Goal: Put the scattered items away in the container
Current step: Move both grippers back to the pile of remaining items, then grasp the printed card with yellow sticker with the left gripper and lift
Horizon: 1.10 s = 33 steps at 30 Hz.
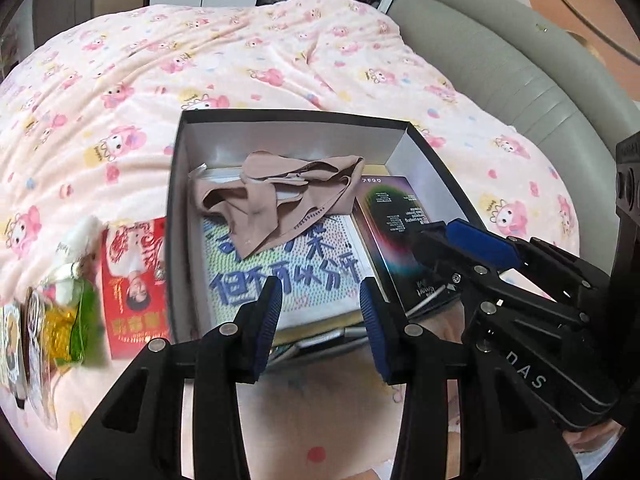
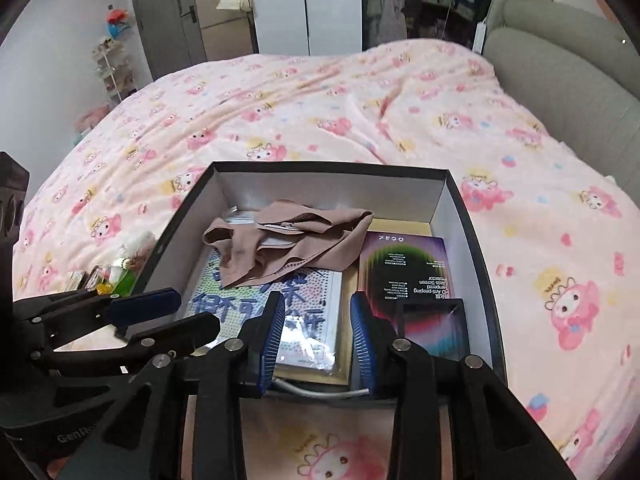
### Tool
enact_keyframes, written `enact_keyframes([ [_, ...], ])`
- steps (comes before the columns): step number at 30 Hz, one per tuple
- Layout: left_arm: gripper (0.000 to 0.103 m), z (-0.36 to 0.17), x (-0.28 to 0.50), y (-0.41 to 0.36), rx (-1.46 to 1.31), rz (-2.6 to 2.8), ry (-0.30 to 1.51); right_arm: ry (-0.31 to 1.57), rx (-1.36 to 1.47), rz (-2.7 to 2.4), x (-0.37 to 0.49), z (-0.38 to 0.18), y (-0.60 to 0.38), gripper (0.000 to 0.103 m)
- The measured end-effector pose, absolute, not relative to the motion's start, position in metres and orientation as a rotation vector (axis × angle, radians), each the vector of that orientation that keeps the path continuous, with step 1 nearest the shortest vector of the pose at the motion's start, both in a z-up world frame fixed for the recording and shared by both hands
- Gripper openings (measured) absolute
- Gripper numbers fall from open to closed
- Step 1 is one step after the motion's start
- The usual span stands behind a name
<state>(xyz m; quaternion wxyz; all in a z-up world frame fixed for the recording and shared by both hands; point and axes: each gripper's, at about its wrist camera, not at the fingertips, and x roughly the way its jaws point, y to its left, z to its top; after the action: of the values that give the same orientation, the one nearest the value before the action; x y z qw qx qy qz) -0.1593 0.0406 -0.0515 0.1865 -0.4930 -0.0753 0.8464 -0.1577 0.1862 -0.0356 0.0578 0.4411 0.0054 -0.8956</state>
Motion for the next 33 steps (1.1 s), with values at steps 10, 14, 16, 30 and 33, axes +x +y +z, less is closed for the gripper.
enact_keyframes([
  [10,0.041,-0.023,-0.107,-0.02,-1.362,2.459,-0.245,0.047,1.235,-2.639,-0.114,-0.012,0.128,0.03],
  [14,0.041,-0.015,-0.087,-0.067,-1.391,2.543,-0.257,0.107,1.199,-2.558,-0.109,-0.006,0.08,0.03],
  [16,0.041,-0.015,-0.08,-0.092,-1.416,2.572,-0.288,0.126,1.193,-2.507,-0.108,-0.006,0.053,0.03],
  [30,0.044,-0.078,-0.063,-0.279,-1.571,2.736,-0.816,0.136,1.411,-2.055,-0.148,-0.071,-0.106,0.03],
  [33,0.048,-0.111,-0.075,-0.316,-1.594,2.678,-0.98,0.139,1.499,-1.961,-0.166,-0.096,-0.131,0.031],
])
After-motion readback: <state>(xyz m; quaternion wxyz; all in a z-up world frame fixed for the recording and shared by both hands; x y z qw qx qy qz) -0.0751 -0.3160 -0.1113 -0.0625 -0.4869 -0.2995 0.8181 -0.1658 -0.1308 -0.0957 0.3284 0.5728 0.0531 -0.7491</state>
